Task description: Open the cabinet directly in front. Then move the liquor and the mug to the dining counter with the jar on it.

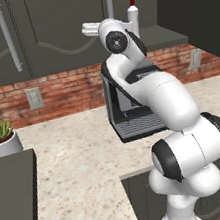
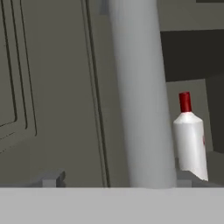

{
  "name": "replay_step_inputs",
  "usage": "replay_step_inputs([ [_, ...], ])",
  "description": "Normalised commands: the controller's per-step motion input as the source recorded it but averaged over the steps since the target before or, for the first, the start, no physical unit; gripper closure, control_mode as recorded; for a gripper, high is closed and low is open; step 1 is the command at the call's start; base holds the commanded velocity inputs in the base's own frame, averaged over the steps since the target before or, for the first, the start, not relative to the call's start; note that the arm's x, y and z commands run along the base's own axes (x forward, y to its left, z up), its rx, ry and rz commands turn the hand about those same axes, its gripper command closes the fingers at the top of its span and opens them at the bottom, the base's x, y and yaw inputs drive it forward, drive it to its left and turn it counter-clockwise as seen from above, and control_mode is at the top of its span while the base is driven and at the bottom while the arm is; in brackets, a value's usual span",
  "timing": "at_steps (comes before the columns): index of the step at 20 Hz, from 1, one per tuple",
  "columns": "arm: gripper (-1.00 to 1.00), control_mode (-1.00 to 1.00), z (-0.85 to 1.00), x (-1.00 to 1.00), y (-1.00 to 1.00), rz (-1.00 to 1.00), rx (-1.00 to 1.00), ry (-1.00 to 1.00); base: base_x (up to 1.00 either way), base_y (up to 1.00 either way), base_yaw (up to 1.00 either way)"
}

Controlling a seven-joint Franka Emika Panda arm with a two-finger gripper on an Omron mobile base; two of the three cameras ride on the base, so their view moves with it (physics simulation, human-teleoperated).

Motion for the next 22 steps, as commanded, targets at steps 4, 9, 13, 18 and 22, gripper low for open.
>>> replay_step_inputs([
  [4, -1.00, -1.00, -0.07, 0.69, 0.00, 0.00, -0.01, 0.01, 0.00, 0.00, 0.00],
  [9, 1.00, -1.00, -0.01, 0.23, 0.00, 0.00, 0.00, 0.00, 0.00, 0.00, 0.00],
  [13, 1.00, -1.00, 0.00, 0.00, 0.00, 0.00, 0.00, 0.00, 0.00, 0.00, 0.00],
  [18, 1.00, -1.00, 0.00, 0.00, 0.00, 0.00, 0.00, 0.00, 0.00, 0.00, 0.00],
  [22, 1.00, -1.00, 0.00, -0.25, 0.00, 0.00, 0.00, -0.02, 0.00, 0.00, 0.00],
])
